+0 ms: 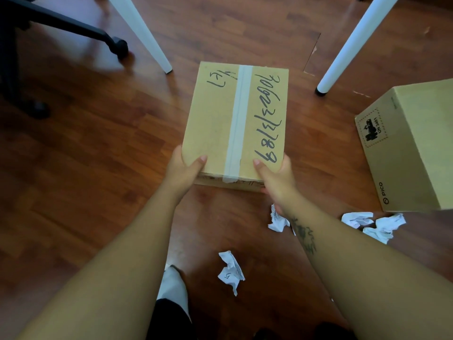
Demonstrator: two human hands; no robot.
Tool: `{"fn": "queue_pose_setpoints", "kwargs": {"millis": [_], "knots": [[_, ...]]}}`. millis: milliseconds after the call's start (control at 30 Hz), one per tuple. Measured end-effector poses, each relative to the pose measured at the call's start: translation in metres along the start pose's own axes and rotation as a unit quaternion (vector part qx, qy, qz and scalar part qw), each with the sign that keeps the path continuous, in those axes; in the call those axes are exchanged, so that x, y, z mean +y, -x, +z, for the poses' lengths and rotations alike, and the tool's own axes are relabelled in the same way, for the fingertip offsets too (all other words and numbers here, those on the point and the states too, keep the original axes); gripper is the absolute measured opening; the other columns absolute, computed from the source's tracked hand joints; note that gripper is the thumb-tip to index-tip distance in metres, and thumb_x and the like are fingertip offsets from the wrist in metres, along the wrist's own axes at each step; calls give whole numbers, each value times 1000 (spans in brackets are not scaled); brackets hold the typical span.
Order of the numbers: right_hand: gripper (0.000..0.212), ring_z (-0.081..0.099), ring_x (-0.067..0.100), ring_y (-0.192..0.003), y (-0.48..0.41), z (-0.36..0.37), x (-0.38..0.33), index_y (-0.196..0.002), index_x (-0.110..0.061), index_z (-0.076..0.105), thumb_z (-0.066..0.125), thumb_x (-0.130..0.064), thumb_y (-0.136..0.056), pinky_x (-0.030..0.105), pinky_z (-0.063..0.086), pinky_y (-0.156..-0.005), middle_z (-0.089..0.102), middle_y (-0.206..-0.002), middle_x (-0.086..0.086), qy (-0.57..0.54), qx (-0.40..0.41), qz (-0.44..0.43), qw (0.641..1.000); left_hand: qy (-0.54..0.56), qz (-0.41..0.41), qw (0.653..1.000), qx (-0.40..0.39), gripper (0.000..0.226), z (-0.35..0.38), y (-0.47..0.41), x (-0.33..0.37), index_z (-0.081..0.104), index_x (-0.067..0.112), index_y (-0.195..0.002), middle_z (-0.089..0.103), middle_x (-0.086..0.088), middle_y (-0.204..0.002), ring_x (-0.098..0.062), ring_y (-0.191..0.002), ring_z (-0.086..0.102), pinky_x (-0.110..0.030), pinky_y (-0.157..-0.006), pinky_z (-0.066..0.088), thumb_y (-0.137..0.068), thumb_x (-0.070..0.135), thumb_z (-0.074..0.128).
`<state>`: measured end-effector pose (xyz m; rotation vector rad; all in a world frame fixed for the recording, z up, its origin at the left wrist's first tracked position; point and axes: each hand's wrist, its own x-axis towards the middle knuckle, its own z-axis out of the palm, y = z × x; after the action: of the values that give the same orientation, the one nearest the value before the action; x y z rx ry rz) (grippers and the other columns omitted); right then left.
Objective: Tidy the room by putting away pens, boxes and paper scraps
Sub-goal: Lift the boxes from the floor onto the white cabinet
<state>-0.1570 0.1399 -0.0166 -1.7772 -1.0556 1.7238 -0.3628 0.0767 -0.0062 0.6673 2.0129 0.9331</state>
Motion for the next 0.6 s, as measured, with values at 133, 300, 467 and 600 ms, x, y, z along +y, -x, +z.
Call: {"fn": "queue_pose_setpoints", "kwargs": {"millis": [133, 300, 467, 600], "knots": [[38, 62, 12, -107, 17, -9, -10, -101, -52, 47, 73, -42, -75, 52, 47, -98, 65, -110, -21, -11, -1, 13, 1000, 14, 1, 1000, -1, 46, -5, 15, 18, 50, 15, -132, 59, 4, -114, -13, -104, 58, -24, -84, 44, -90, 19, 68], [39, 63, 16, -106, 62, -27, -50, -106, -46, 48, 73, -42, -75, 53, 51, -94, 66, -112, -16, -19, 2, 6, 1000, -9, 21, 1000, -8, 49, -25, 48, 63, 51, 11, -131, 61, -2, -118, -16, -106, 57, -27, -87, 45, -88, 21, 71], [45, 60, 18, -107, 121, -49, -114, -122, -30, 46, 71, -30, -84, 50, 50, -95, 63, -116, -8, 2, 16, -35, 999, -56, 43, 997, -12, 48, -52, 91, 123, 53, 6, -127, 63, -8, -119, -20, -104, 58, -27, -84, 44, -86, 23, 72], [42, 56, 19, -108, 187, -77, -174, -117, -33, 44, 70, -34, -84, 49, 47, -98, 60, -118, -8, 5, 27, -84, 996, -91, 102, 990, -41, 54, -83, 141, 198, 50, 4, -129, 61, -10, -125, -24, -108, 58, -31, -87, 46, -86, 29, 72]]}}
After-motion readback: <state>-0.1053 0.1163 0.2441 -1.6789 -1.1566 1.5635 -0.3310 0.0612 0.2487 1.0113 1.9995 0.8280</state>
